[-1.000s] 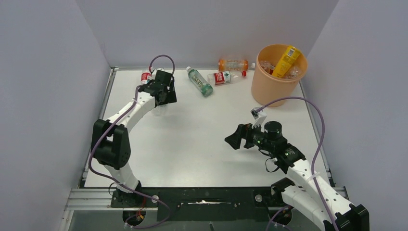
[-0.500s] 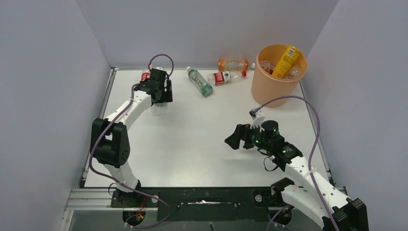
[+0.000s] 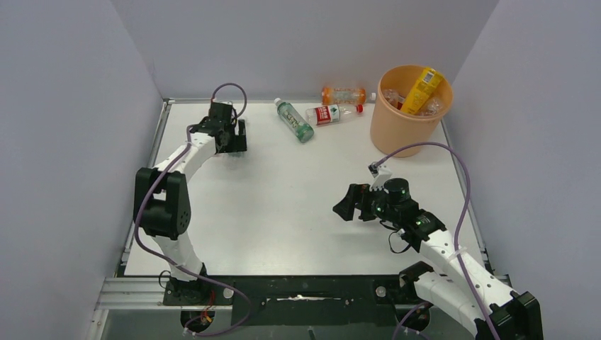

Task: Put the plastic bottles in the bin
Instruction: Pick up the plastic bottle at the center of the board.

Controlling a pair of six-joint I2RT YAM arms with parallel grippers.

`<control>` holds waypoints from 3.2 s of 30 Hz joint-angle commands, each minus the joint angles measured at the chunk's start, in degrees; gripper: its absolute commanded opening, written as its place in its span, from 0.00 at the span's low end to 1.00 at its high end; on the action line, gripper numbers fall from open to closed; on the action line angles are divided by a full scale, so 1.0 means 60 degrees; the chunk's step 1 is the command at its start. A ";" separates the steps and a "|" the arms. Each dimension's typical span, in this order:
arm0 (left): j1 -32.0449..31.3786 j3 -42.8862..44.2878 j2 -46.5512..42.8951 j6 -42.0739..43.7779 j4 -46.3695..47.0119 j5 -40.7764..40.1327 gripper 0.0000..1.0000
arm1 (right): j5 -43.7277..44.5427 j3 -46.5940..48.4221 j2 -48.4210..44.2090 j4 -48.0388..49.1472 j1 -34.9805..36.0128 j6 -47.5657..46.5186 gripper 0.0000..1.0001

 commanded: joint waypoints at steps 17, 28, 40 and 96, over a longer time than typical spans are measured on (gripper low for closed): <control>-0.0766 0.0986 0.1800 -0.0094 0.0382 -0.0686 0.85 | 0.0047 0.0129 -0.0057 0.0494 0.0090 0.0019 0.98; -0.0995 0.1267 0.2401 -0.0370 0.0255 -0.1071 0.68 | 0.0072 -0.0227 -0.0580 0.0462 0.0081 0.0099 0.98; -0.1835 0.1095 0.1301 -0.0928 -0.0719 -0.1163 0.46 | -0.0039 -0.0473 -0.0753 0.0567 0.0082 0.0231 0.98; -0.5663 -0.3778 -0.5622 -0.3925 0.0249 0.1559 0.47 | -0.0936 0.0215 0.0706 0.1507 0.0160 0.1392 0.98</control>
